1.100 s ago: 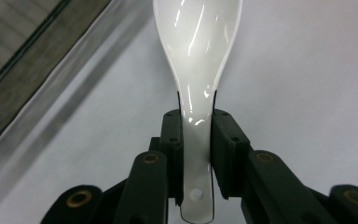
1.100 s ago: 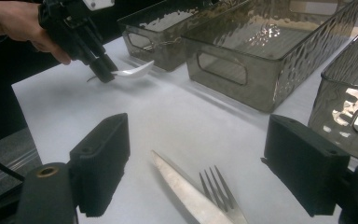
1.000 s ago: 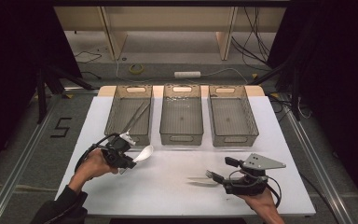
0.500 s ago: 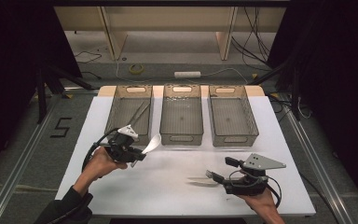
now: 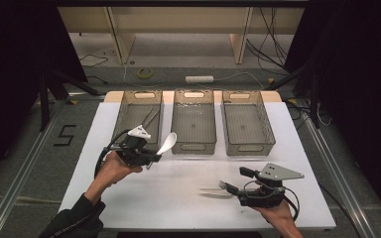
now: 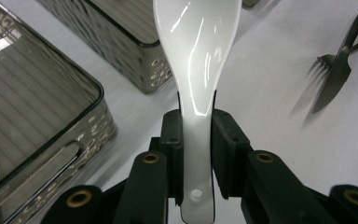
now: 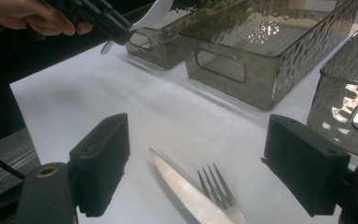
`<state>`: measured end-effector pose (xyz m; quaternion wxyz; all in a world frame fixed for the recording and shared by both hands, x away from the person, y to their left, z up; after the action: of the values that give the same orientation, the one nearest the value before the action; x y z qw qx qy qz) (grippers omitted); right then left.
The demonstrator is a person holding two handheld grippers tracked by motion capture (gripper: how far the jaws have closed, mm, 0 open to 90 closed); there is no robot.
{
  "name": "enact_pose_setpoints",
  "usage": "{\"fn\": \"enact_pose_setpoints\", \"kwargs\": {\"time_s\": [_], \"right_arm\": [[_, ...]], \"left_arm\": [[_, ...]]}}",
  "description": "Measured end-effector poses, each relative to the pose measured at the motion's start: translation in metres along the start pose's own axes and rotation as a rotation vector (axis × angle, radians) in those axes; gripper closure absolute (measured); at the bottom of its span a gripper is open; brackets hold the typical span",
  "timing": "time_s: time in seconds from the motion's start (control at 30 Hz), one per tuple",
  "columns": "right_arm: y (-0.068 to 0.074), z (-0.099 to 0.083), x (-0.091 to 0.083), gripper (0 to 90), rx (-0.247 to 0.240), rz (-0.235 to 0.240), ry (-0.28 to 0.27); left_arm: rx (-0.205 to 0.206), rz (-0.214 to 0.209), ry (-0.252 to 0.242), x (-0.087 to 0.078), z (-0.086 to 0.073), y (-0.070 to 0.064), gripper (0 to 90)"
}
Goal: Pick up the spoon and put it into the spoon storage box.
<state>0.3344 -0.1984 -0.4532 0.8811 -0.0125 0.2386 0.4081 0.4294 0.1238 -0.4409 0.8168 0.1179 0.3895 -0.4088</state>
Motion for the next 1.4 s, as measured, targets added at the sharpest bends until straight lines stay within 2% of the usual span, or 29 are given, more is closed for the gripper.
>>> {"fn": "enact_pose_setpoints", "kwargs": {"time_s": [0.5, 0.73, 0.87, 1.07, 1.2, 1.4], "right_arm": [[-0.004, -0.002, -0.001, 23.3, 0.015, -0.004, -0.003], [-0.004, -0.002, 0.000, 23.3, 0.017, -0.005, -0.002], [-0.004, -0.003, 0.001, 23.3, 0.017, -0.004, 0.001], [-0.005, -0.003, 0.000, 23.3, 0.021, -0.003, -0.002], [-0.005, -0.003, 0.000, 23.3, 0.020, -0.003, -0.002], [-0.006, -0.003, 0.000, 23.3, 0.023, -0.002, -0.003]], "left_arm": [[-0.028, 0.032, -0.059, 0.005, 0.024, 0.009, 75.3], [-0.029, 0.033, -0.089, 0.005, 0.039, 0.013, 75.3], [-0.043, 0.035, -0.115, 0.006, 0.049, 0.014, 75.3], [-0.049, 0.037, -0.130, 0.010, 0.062, 0.015, 75.3], [-0.053, 0.041, -0.130, 0.015, 0.070, 0.019, 75.3], [-0.079, 0.054, -0.155, 0.018, 0.082, 0.027, 75.3]]}}
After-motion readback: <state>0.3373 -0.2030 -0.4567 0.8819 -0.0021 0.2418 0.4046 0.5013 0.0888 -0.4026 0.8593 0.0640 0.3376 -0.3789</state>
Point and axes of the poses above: each handheld gripper's, and its own axes: x roughly forward along the jaws, z roughly out of its top, y roughly to its left, the point moved 5 cm from there along x, roughly forward along the jaws
